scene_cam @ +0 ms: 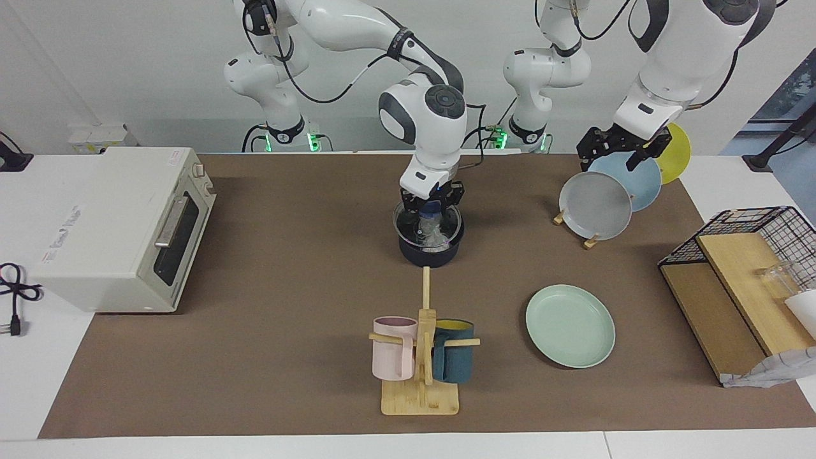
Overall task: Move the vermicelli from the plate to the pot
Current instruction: 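Lower the glass lid onto the pot with the right gripper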
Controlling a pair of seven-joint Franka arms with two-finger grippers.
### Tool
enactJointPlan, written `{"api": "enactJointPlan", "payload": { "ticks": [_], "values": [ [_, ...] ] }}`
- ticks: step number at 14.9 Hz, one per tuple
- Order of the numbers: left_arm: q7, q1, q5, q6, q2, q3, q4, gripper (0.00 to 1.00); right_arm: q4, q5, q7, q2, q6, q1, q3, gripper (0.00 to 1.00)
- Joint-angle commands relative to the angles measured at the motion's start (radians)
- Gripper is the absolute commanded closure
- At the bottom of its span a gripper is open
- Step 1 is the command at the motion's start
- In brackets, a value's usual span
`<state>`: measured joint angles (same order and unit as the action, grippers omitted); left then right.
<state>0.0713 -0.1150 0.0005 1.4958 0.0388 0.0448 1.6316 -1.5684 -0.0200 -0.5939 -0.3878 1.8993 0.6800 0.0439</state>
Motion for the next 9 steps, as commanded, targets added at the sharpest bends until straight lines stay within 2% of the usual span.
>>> {"api": "enactJointPlan", "payload": {
  "ticks": [1,4,6,9],
  "values": [
    [0.015,-0.023,0.019,0.012,-0.002,-0.014,0.005,0.0,-0.012,-0.014,-0.024,0.01,0.021,-0.002,0.005,0.76],
    [0.019,-0.014,0.001,-0.009,-0.01,-0.007,-0.015,0.0,-0.012,-0.014,-0.058,-0.002,0.04,0.0,0.007,0.76],
    [0.034,-0.011,-0.063,-0.006,-0.007,-0.013,-0.016,0.0,-0.012,-0.014,-0.058,-0.002,0.043,-0.002,0.013,0.76],
    [0.054,-0.003,-0.066,0.003,-0.005,-0.008,-0.016,0.0,-0.012,-0.014,-0.06,-0.003,0.043,0.0,0.013,0.76]
  ]
}}
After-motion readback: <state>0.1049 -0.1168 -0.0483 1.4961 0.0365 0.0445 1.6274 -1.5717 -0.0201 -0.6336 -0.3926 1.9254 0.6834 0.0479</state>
